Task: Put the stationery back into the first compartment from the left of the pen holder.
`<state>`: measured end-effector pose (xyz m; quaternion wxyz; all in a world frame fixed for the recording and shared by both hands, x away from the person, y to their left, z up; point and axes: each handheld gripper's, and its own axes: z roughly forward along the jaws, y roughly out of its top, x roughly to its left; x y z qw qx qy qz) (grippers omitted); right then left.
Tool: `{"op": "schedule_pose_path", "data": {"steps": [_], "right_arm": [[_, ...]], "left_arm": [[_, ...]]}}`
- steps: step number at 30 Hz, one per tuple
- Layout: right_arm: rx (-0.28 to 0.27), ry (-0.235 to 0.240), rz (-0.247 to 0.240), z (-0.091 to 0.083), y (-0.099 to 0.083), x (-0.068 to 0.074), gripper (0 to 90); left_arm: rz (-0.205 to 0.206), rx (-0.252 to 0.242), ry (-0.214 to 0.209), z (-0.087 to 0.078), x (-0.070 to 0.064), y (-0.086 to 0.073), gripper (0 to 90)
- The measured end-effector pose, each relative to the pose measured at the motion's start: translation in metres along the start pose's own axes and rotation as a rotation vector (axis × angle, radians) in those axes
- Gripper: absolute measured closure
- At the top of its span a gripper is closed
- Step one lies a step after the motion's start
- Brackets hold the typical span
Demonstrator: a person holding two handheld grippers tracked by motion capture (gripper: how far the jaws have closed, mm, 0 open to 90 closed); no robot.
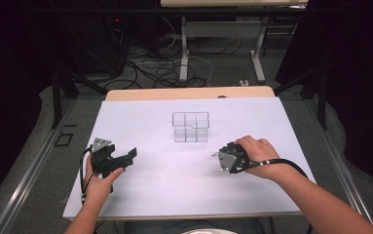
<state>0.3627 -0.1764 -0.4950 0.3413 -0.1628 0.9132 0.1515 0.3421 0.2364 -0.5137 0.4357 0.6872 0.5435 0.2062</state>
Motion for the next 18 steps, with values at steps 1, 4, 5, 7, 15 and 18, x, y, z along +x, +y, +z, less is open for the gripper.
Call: {"op": "schedule_pose_path", "data": {"steps": [1,4,5,7,15,18], "right_arm": [[-0.023,-0.030,0.033,0.000,0.002,-0.004,79.5],[-0.045,-0.060,0.075,-0.001,0.004,-0.008,79.5],[-0.055,-0.078,0.093,-0.003,0.006,-0.012,79.5],[-0.068,-0.094,0.121,-0.004,0.007,-0.012,79.5],[-0.147,-0.155,0.266,-0.011,0.016,-0.032,79.5],[-0.168,-0.161,0.309,-0.011,0.017,-0.036,79.5]], "left_arm": [[0.000,-0.001,0.000,0.000,0.000,0.000,9.7],[-0.001,0.000,0.000,0.000,0.000,0.000,9.8],[-0.001,0.000,0.000,0.000,0.000,0.000,9.8],[0.000,0.001,-0.001,0.000,0.000,0.000,9.8],[-0.001,0.001,-0.001,0.000,0.000,0.000,9.7],[-0.004,-0.002,-0.001,0.000,0.000,0.000,9.7]]}}
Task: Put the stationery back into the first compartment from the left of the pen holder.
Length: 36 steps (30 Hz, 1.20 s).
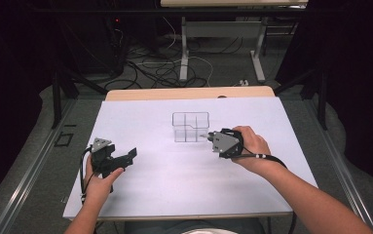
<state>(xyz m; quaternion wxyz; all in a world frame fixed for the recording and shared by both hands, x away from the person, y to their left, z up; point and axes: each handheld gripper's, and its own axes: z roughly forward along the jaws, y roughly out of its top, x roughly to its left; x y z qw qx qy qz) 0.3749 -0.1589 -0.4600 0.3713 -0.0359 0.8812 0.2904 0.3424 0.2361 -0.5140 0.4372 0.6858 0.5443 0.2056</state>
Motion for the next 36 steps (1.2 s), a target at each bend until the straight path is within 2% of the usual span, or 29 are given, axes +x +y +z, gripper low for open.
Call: {"op": "schedule_pose_path", "data": {"steps": [1,3,4,6,8,9,10,11,12,19,23,25,27,31,32,34,36], "right_arm": [[-0.025,-0.012,0.065,0.001,0.002,-0.003,79.5],[-0.046,-0.013,0.118,0.002,0.004,-0.007,79.5],[-0.046,-0.013,0.118,0.002,0.004,-0.007,79.5],[-0.069,-0.025,0.157,0.003,0.005,-0.012,79.5],[-0.093,-0.032,0.204,0.004,0.006,-0.017,79.5],[-0.109,-0.043,0.246,0.005,0.007,-0.021,79.5],[-0.109,-0.043,0.246,0.005,0.007,-0.021,79.5],[-0.126,-0.047,0.282,0.005,0.008,-0.026,79.5],[-0.126,-0.047,0.282,0.005,0.008,-0.026,79.5],[-0.183,-0.054,0.405,0.010,0.015,-0.038,79.5],[-0.210,-0.058,0.445,0.012,0.020,-0.043,79.5],[-0.235,-0.066,0.484,0.015,0.023,-0.047,79.5],[-0.243,-0.070,0.496,0.015,0.023,-0.048,79.5],[-0.290,-0.074,0.575,0.021,0.027,-0.055,79.5],[-0.290,-0.074,0.575,0.021,0.027,-0.055,79.5],[-0.327,-0.078,0.611,0.025,0.030,-0.058,79.5],[-0.336,-0.079,0.624,0.026,0.031,-0.059,79.5]], "left_arm": [[0.000,0.000,0.000,0.000,0.000,0.000,9.7],[0.000,0.001,0.001,0.000,0.000,0.000,9.7],[0.000,0.001,0.001,0.000,0.000,0.000,9.7],[0.000,0.000,0.001,0.000,0.000,0.000,9.8],[-0.001,0.000,0.001,0.000,0.000,0.000,9.8],[-0.002,0.000,0.001,0.000,0.000,0.000,9.8],[-0.002,-0.001,0.001,0.000,0.001,0.000,9.8],[-0.003,-0.001,0.000,0.000,0.001,0.000,9.8],[-0.003,-0.001,0.000,0.000,0.001,0.000,9.8],[-0.005,-0.002,-0.010,-0.001,0.001,0.000,9.7],[-0.008,-0.003,-0.012,-0.001,0.001,0.001,9.7],[-0.010,-0.003,-0.013,-0.001,0.001,0.001,9.7],[-0.012,-0.007,-0.016,0.000,0.001,0.001,9.7],[0.000,0.001,-0.019,0.001,0.000,0.002,9.8],[-0.002,-0.001,-0.020,0.001,0.000,0.002,9.8],[-0.003,-0.003,-0.021,0.002,0.000,0.002,9.8],[0.000,-0.003,-0.024,0.002,-0.001,0.002,9.8]]}}
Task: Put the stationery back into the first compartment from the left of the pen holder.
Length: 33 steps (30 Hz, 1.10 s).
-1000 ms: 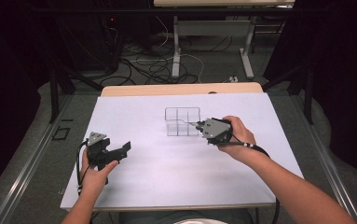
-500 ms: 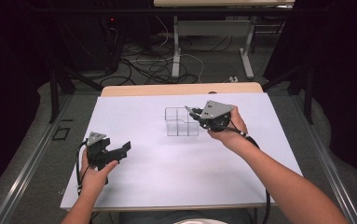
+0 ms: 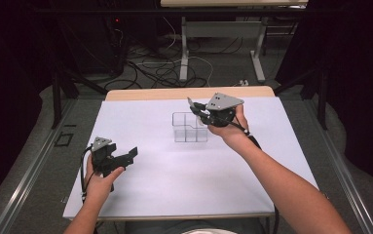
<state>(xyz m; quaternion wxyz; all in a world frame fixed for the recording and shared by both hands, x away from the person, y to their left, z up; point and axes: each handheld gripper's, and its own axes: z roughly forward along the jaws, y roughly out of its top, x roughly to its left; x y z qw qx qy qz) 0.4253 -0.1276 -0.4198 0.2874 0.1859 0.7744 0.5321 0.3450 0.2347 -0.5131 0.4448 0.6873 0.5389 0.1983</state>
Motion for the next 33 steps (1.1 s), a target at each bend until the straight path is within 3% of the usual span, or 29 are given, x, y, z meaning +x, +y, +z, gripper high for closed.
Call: {"op": "schedule_pose_path", "data": {"steps": [3,12,26,33], "right_arm": [[-0.040,-0.011,0.051,0.007,0.004,0.000,79.5],[-0.072,-0.030,0.170,0.022,0.004,-0.001,79.5],[-0.122,-0.057,0.285,0.043,-0.004,-0.003,79.5],[-0.129,-0.063,0.319,0.051,-0.009,-0.003,79.5]], "left_arm": [[0.001,-0.002,-0.005,0.000,0.000,0.001,9.9],[-0.002,-0.003,-0.010,0.000,0.000,0.001,10.2],[0.002,-0.011,-0.010,0.000,0.000,0.001,11.0],[0.002,-0.010,-0.015,0.000,0.001,0.002,11.3]]}}
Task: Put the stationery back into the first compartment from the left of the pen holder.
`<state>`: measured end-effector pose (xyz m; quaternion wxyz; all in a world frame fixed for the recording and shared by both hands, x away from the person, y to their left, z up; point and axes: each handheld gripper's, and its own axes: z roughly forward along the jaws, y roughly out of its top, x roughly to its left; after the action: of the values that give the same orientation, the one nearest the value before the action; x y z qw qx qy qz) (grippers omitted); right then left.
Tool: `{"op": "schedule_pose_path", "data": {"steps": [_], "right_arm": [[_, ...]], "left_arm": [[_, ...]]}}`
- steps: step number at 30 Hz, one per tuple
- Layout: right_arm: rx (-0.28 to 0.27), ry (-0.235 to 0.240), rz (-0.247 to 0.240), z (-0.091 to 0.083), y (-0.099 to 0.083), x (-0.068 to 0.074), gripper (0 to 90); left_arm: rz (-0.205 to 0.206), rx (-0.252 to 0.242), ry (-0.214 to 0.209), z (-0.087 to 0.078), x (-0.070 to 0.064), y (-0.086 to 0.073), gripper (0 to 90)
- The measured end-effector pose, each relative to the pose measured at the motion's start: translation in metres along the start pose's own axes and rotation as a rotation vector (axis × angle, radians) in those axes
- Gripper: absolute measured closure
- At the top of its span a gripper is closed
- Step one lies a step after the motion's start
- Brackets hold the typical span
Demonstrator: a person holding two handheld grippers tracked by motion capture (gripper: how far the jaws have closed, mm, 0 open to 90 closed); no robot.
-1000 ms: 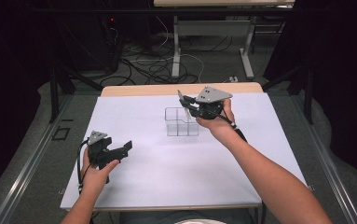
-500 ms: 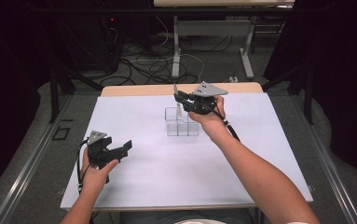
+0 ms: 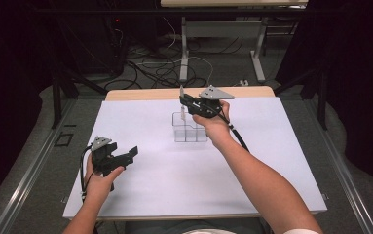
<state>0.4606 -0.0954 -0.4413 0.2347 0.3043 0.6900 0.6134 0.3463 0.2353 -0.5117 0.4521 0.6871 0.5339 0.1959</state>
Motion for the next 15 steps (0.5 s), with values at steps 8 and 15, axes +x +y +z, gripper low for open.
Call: {"op": "schedule_pose_path", "data": {"steps": [8,15], "right_arm": [[0.014,-0.003,0.023,0.010,-0.009,0.002,79.5],[0.067,0.004,-0.008,0.016,-0.022,0.006,79.5]], "left_arm": [[-0.002,0.000,-0.005,0.001,-0.001,0.000,11.4],[-0.001,-0.001,-0.005,0.001,-0.001,0.000,11.4]]}}
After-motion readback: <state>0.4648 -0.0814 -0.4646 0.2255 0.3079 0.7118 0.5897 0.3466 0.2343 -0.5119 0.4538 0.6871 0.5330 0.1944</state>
